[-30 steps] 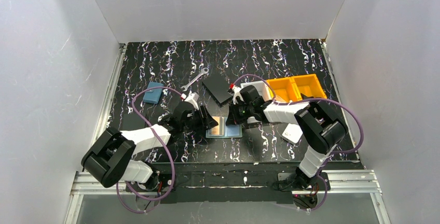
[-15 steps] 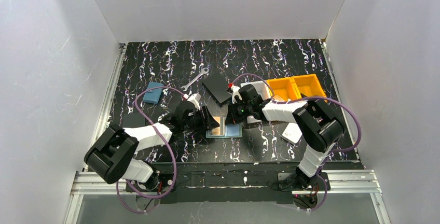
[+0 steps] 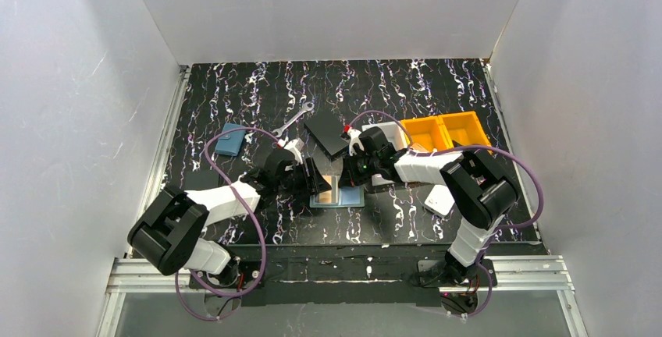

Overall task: Take the credit cards out of the card holder
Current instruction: Remove the credit card from the card holder.

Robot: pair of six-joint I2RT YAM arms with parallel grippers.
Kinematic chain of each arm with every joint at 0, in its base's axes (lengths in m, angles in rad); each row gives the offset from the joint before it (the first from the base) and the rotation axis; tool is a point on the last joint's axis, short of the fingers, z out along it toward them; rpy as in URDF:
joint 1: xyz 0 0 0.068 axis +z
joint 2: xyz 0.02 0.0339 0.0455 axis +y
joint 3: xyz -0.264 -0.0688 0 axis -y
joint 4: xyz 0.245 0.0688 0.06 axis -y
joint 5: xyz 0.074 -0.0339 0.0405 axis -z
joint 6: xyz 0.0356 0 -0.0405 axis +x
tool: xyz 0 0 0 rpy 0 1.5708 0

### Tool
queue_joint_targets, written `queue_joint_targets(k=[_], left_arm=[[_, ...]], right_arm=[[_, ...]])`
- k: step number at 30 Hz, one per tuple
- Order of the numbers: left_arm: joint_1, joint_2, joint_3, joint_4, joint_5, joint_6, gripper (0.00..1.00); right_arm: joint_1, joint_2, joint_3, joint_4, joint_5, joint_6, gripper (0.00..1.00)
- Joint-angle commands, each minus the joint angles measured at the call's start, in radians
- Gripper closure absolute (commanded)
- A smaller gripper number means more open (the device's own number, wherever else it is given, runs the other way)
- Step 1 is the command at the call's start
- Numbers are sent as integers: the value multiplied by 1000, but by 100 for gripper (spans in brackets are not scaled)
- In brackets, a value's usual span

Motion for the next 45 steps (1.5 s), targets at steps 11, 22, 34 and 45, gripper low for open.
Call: queue_joint_targets(k=[11,22,34,45], left_arm=[[4,27,48,-59,59,28,49],[5,31,44,-58,58,7,49],[5,12,18,-30,68,-11,49],[5,27,6,7,81,-32,49]], right_arm=[[-8,-87,-21,-19,60,-55,91],[-18,-153,-72,46,-29,-45,80],[-20,-86,-67,75,-67,8,78],[-25,-86,-69,78,-60,10,88]])
